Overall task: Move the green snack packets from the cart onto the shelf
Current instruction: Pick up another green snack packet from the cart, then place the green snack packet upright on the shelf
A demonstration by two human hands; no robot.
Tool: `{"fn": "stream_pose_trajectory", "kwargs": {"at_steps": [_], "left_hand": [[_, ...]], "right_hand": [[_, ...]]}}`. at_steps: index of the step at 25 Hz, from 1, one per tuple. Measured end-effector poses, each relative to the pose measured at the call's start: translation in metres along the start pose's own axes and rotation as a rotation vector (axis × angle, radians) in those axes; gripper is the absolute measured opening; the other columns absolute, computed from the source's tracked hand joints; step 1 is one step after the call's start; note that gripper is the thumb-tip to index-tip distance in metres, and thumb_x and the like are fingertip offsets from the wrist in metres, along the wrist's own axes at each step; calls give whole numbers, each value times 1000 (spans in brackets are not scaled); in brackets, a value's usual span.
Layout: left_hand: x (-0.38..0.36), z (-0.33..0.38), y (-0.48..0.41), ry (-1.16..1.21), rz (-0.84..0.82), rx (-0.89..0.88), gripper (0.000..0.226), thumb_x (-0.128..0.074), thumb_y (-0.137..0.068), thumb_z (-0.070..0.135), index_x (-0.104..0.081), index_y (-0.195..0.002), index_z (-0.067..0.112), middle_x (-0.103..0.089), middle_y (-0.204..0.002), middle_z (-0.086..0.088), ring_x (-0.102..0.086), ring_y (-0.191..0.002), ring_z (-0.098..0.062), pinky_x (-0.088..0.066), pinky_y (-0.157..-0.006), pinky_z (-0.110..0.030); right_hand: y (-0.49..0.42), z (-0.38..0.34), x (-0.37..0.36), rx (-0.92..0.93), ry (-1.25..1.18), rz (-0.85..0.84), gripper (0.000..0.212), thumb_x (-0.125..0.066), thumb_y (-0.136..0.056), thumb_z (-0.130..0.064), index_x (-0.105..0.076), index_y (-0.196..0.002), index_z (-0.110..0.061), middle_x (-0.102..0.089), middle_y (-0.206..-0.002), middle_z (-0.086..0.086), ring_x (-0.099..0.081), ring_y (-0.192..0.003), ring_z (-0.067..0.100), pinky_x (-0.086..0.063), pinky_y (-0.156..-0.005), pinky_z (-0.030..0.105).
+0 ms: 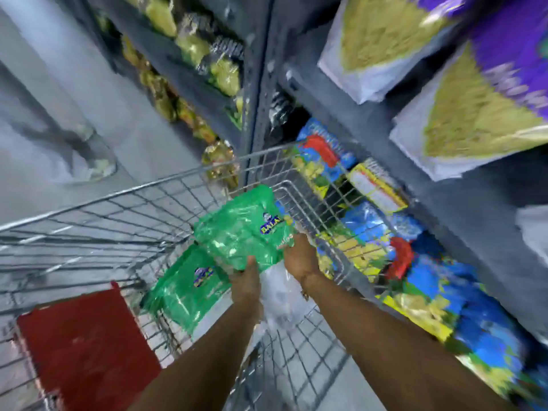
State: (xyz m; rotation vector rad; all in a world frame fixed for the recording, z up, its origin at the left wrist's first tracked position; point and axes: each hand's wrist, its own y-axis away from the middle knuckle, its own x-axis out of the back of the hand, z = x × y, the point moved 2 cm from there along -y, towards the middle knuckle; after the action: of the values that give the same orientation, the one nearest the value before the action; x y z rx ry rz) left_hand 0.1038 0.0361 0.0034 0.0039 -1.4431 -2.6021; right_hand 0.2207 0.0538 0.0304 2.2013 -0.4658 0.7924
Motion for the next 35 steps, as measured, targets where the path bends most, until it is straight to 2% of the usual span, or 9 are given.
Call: {"fn": "stream_pose_trajectory", "kwargs": {"at_steps": [8, 11, 18, 21, 24, 29, 31, 33, 35], "left_hand": [[-59, 118, 199, -22, -205, -924, 29, -45, -94, 29, -51, -107, 4, -62, -102, -6, -55, -102, -22, -40, -81, -26], [-98, 100, 278, -21, -324, -1058, 15, -36, -97, 23, -50, -94, 17, -50, -88, 8, -47, -84, -10, -31, -75, -21], [-212, -26, 416, -184, -605, -1292, 41, -30, -89, 35, -51, -99, 1, -58, -98, -24, -50, -91, -28, -35, -83, -39], [-263, -71, 455, -333, -807, -1237, 26, -36, -96, 29, -51, -100, 8, -54, -96, -12, -52, -98, -31, -33, -79, -31], [-312, -99, 459, -536, -838, -1093, 41, -34, -97, 28, -44, -127, 1, -52, -131, -23, -45, -125, -34, -33, -93, -31], [-336, -129, 450, -583, -423, -1021, 44, -46, -91, 35, -51, -110, -5, -55, -119, -28, -48, -114, -40, -37, -91, -44], [-332, -141, 464, -404, -565, -777, 43, -37, -93, 42, -52, -105, 3, -61, -109, -21, -56, -99, -33, -42, -87, -42], [-346, -138, 467, -233, -907, -505, 49, -25, -92, 55, -57, -94, 18, -72, -95, -4, -65, -82, -17, -51, -83, -34], [-364, -118, 452, -124, -894, -422, 60, -23, -89, 61, -63, -101, 18, -75, -103, -5, -69, -94, -17, -51, -93, -35]], "right_hand": [[123, -47, 175, 391, -687, 593, 9, -46, -92, -15, -52, -96, -21, -61, -97, 14, -57, -93, 21, -40, -83, 31], [168, -10, 233, 501, -868, 725, 14, -44, -93, -14, -43, -86, -26, -50, -82, -6, -48, -70, -12, -38, -70, 15], [245, 158, 349, 537, -1177, 1111, 18, -42, -84, -21, -41, -102, -24, -49, -97, -15, -50, -82, -15, -39, -78, 3], [243, 225, 397, 470, -1191, 1201, 13, -43, -87, -17, -39, -96, -26, -49, -95, -12, -50, -80, -14, -41, -79, 9], [229, 271, 426, 368, -1084, 1197, 11, -39, -95, -12, -39, -95, -24, -47, -90, -13, -47, -75, -17, -39, -78, 17], [216, 303, 453, 255, -1171, 1105, 25, -29, -96, -38, -49, -92, -24, -60, -90, -4, -53, -77, -7, -46, -84, 21], [216, 307, 459, 239, -1287, 1052, 42, -27, -93, -50, -61, -85, -26, -69, -98, 9, -62, -90, 8, -50, -90, 29], [223, 312, 460, 198, -1345, 1070, 50, -26, -93, -51, -59, -67, -24, -68, -70, 6, -62, -68, 16, -51, -69, 25], [228, 317, 459, 157, -1347, 1143, 49, -28, -94, -47, -48, -59, -20, -53, -46, -1, -49, -47, 15, -43, -52, 22]]}}
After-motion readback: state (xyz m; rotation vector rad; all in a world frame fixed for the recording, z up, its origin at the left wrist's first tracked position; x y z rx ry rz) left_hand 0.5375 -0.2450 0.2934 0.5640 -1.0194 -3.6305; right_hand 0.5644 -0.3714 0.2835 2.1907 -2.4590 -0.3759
